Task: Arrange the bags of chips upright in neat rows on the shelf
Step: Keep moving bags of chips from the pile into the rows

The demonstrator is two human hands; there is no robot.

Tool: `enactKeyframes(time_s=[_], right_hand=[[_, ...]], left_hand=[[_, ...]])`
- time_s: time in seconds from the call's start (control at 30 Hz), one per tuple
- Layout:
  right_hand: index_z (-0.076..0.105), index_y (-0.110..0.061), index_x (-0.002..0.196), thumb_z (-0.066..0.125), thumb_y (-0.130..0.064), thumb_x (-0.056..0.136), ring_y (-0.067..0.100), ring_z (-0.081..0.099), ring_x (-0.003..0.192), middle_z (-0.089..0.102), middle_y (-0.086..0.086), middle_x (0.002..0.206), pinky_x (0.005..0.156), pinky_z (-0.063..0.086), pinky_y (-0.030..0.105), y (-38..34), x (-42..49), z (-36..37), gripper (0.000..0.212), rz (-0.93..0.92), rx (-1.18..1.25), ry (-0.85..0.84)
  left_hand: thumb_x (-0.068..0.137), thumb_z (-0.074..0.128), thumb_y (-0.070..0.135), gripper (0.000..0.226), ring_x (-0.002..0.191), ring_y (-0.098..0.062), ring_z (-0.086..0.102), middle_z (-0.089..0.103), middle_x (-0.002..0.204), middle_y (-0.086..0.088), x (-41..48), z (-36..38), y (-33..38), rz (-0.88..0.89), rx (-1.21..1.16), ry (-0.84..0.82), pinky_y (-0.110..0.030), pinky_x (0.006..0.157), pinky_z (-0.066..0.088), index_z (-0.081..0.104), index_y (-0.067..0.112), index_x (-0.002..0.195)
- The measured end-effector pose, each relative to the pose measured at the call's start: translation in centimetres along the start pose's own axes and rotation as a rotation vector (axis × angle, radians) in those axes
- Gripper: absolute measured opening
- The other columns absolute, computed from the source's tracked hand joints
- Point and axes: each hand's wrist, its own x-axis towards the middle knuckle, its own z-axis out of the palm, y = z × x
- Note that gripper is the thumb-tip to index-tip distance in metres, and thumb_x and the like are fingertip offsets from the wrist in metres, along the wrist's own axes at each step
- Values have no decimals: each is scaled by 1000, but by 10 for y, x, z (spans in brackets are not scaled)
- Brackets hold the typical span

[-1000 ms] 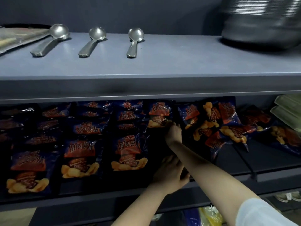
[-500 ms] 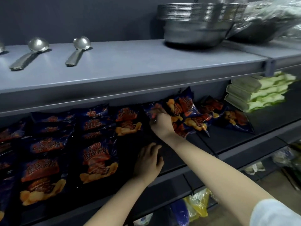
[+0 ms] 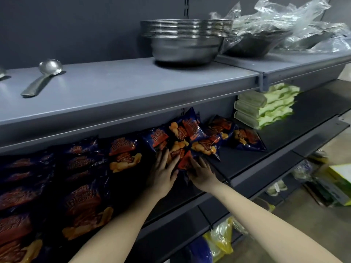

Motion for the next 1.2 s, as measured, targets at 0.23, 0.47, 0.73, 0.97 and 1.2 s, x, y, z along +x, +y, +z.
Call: enactKeyframes(time_s=[0.23,0.47,0.73,0.97,1.2], right_hand=[[-13,-32,148,29,-59,94,21,-22,143,-23,0,155,115,-7,50,-7,-11,16,73,-91,-145,107],[-14,-29,148,26,-56,95,21,-18,144,-22,2,156,117,-3,48,-9,-11,24,71,-98,-135,150],[3,-26,151,43,-43,94,26,2,146,-10,4,158,118,6,45,-14,-10,21,71,-100,52,157],[41,-12,137,59,-33,89,25,42,129,41,8,142,90,36,26,-27,-25,20,55,45,565,588],[43,-19,134,65,-22,85,21,58,113,64,3,122,78,36,16,-47,-24,-2,54,-51,583,528]], left_hand=[[89,28,50,61,136,-36,33,31,151,-12,-11,10,-9,-36,48,-53,-55,103,32,33,23,143],[82,8,63,75,144,-29,4,3,158,-4,-11,13,-9,-68,22,-96,-49,114,12,10,31,149],[89,33,58,68,142,-34,7,0,158,-3,-14,1,11,-197,-117,-138,-47,113,15,13,31,149],[90,53,40,65,138,-35,9,-8,155,-1,-54,-20,64,-306,-276,-224,-43,111,26,20,32,145],[88,55,38,75,136,-33,20,-3,154,-7,-70,-33,47,-396,-308,-107,-40,108,32,9,27,147]])
